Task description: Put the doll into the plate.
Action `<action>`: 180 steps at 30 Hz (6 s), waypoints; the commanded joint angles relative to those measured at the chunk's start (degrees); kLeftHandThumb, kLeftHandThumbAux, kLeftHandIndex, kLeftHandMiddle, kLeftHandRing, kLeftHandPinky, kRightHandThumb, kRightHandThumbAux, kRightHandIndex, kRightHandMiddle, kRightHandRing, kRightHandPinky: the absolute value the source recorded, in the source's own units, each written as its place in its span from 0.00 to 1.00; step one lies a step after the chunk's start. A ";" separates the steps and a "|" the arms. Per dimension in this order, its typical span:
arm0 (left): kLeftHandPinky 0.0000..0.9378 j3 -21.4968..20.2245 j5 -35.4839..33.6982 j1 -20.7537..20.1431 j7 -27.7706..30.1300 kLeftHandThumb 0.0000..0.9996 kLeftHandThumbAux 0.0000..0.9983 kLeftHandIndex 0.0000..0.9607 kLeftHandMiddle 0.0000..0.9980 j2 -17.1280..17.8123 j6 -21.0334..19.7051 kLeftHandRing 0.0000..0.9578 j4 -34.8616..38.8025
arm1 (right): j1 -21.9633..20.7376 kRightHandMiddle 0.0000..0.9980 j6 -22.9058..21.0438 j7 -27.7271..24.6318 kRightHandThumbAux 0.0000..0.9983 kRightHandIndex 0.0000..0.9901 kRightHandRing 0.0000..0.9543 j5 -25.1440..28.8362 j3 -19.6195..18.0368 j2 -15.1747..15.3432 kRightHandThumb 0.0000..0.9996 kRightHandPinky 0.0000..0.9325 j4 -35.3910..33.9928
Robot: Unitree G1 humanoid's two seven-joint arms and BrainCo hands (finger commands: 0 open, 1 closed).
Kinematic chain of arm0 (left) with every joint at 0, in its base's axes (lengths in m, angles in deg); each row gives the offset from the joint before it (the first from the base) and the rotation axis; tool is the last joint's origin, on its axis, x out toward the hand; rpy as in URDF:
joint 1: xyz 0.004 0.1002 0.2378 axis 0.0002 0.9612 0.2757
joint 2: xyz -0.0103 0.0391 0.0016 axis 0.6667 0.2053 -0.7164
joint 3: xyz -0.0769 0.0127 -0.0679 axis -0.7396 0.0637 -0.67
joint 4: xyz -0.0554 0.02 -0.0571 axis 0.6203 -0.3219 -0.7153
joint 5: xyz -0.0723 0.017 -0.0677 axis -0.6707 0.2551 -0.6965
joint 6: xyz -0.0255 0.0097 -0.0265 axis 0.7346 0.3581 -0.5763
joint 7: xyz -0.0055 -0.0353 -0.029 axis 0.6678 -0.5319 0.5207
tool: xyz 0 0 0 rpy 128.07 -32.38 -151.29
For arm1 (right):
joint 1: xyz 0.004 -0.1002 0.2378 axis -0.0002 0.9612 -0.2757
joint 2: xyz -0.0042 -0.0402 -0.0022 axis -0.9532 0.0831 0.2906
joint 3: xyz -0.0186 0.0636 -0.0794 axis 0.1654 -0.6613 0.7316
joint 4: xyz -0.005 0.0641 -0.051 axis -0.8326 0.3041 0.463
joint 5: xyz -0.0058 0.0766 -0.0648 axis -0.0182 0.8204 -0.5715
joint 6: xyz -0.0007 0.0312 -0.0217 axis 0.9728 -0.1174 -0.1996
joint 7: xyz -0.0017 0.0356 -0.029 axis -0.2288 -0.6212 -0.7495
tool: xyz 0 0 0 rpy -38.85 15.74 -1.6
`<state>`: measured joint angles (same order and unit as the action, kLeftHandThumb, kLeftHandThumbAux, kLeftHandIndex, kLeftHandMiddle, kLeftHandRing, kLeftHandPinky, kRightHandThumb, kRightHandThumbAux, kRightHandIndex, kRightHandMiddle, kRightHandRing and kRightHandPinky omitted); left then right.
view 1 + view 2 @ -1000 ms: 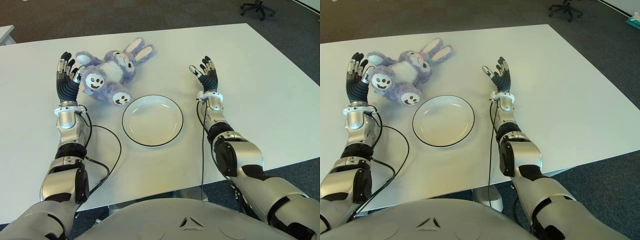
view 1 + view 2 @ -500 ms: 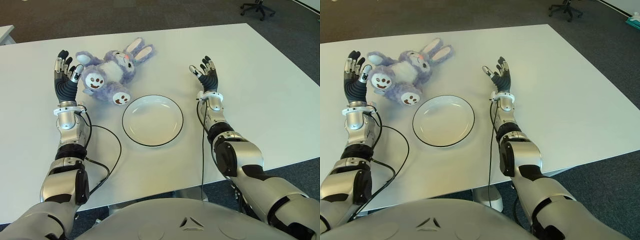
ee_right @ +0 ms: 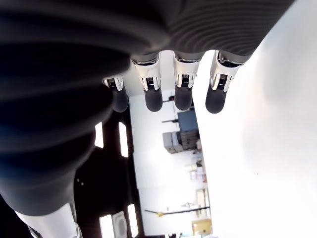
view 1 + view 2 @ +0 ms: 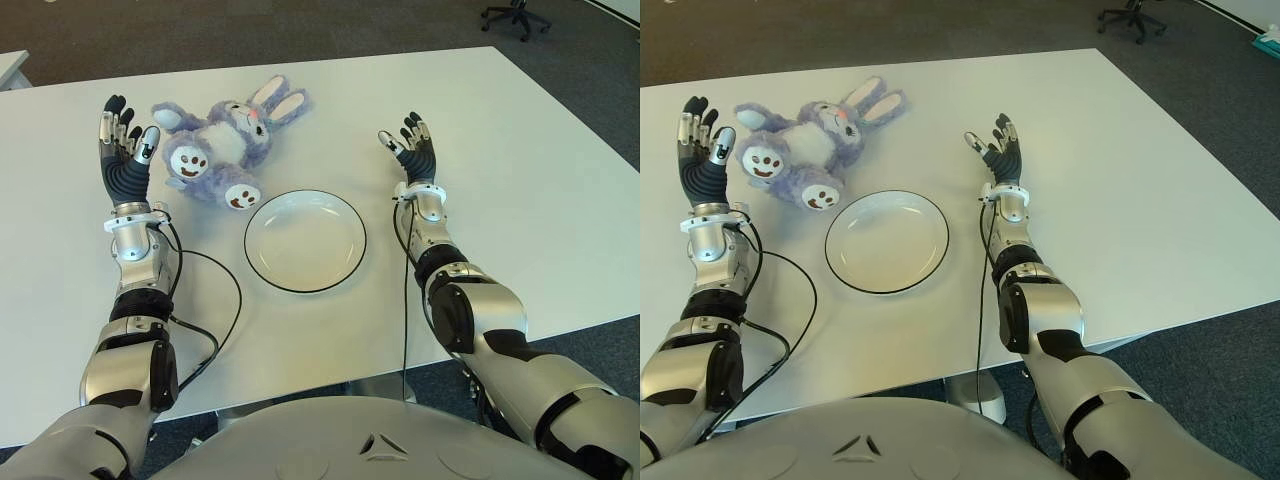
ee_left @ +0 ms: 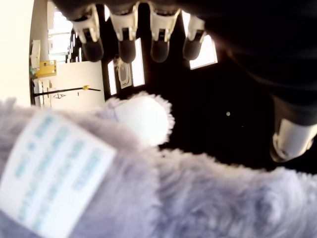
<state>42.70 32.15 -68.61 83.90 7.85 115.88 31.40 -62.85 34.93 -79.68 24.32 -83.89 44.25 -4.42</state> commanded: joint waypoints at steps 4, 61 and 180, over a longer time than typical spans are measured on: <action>0.05 3.86 7.55 18.59 -3.33 0.14 0.46 0.00 0.03 -4.74 3.50 0.03 -10.24 | 6.43 0.05 -2.08 -0.12 0.77 0.06 0.05 -1.20 0.44 -0.32 0.12 0.10 3.38; 0.00 12.67 21.94 22.03 -18.14 0.18 0.34 0.00 0.00 -0.07 10.90 0.00 -10.72 | 6.11 0.04 -1.97 -0.11 0.76 0.05 0.03 -1.57 0.93 -0.40 0.10 0.08 3.64; 0.00 15.08 34.94 23.07 -28.87 0.44 0.10 0.00 0.00 5.90 11.79 0.00 -11.49 | 5.30 0.05 -2.70 -0.31 0.76 0.06 0.04 -1.54 0.42 -0.75 0.12 0.09 3.95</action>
<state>53.93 65.05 -61.47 57.63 21.20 131.58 30.87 -63.04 34.92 -80.19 23.63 -83.63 44.66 -4.56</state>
